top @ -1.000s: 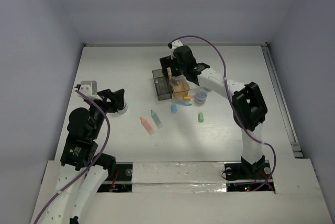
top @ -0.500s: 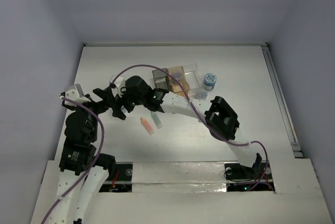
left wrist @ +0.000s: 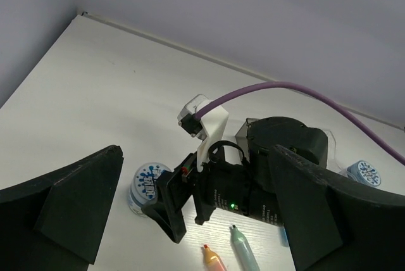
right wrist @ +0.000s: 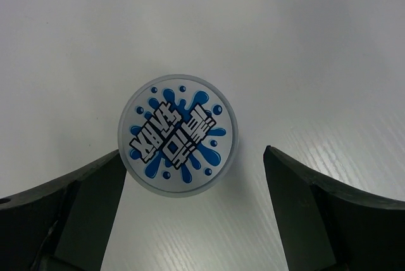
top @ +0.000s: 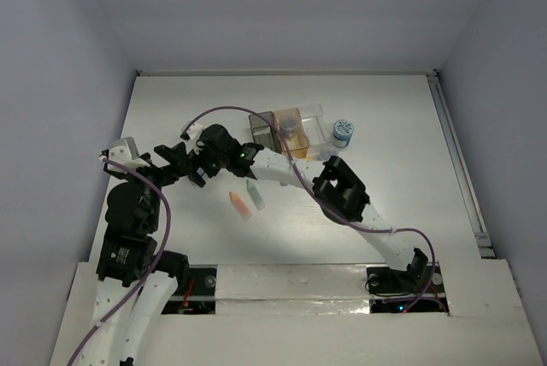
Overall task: Sort the stationery into containers
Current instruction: Pick up the stationery from the center of the board, then place the stationery in the storage box.
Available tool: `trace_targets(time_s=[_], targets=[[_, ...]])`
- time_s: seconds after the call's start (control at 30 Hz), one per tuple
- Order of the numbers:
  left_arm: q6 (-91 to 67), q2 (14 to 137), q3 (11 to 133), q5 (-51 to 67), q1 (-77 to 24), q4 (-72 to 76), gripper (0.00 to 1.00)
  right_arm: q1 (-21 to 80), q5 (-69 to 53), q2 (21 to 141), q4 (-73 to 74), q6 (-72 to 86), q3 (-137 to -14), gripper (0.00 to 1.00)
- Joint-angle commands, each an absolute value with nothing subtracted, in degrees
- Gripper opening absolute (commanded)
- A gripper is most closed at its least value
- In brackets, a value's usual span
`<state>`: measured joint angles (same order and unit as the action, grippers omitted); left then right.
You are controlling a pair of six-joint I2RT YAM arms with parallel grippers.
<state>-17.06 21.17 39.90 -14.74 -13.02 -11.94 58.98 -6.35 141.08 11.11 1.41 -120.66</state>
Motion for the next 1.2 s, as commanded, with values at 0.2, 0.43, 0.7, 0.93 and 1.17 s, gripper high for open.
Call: trace_targets(time_s=[0.2,0.43,0.7,0.93,1.17], targets=[[-17.0,20.8,41.4,-12.6,-12.8,-9.1,0.99,59.5,-4.0,138.7,-2.6,6.4,-118.6,0.46],[-16.5,21.4,41.2,-10.5,-12.8,-8.6,0.99,56.4,4.8,127.7,-14.4,10.9,-107.8,0.39],[-16.2,22.1,40.6,-6.8,-12.8,-7.0,0.99,43.7,3.1,114.1,-17.9,16.4,-90.4,0.38],[-16.2,22.8,40.5,-5.8,-12.3,-6.8,0.99,39.2,3.2,110.4,-17.8,15.6,-83.9,0.38],[-16.1,23.2,40.4,-5.2,-12.3,-6.6,0.99,38.7,4.2,110.3,-16.9,13.6,-83.6,0.38]])
